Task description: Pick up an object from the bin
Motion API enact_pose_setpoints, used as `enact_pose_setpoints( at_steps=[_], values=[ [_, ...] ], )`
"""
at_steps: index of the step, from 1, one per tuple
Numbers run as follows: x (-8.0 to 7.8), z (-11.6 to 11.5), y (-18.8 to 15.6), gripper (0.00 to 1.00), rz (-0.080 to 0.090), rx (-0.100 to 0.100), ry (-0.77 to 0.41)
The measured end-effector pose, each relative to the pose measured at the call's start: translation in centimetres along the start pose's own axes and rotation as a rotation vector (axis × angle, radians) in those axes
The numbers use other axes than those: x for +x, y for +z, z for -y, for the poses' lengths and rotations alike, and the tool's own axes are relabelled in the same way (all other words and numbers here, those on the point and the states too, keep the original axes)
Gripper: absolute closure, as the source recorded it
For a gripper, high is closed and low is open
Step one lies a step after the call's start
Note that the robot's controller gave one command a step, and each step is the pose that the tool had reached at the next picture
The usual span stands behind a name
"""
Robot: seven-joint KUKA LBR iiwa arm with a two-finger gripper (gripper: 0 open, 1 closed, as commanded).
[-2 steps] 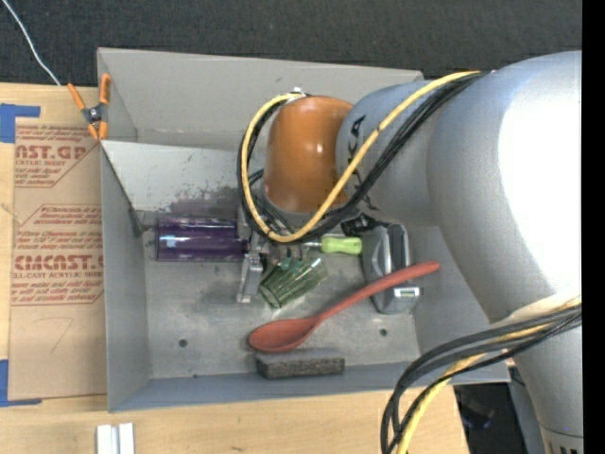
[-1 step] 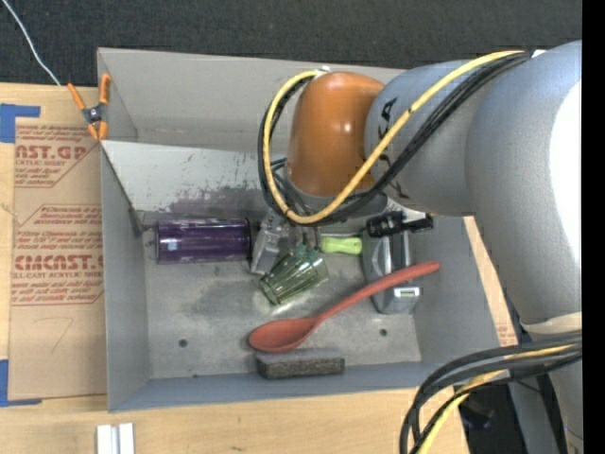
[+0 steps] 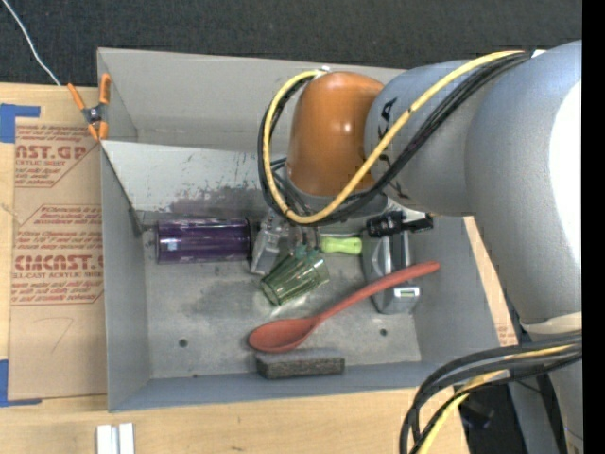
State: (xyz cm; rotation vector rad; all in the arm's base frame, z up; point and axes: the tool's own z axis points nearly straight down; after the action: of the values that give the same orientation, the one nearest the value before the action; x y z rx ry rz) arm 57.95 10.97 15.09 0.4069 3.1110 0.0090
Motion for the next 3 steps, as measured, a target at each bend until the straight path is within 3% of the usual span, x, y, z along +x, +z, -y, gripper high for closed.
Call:
enact_pose_setpoints(
  at_steps=[1,2,3],
  values=[
    [-1.0,-0.1,1.1,1.0,0.001,-0.001,-0.002],
    [-1.0,-0.1,0.8,1.0,0.001,-0.002,0.015],
    [-1.6,2.5,6.5,1.0,-0.007,0.001,0.069]
  ],
)
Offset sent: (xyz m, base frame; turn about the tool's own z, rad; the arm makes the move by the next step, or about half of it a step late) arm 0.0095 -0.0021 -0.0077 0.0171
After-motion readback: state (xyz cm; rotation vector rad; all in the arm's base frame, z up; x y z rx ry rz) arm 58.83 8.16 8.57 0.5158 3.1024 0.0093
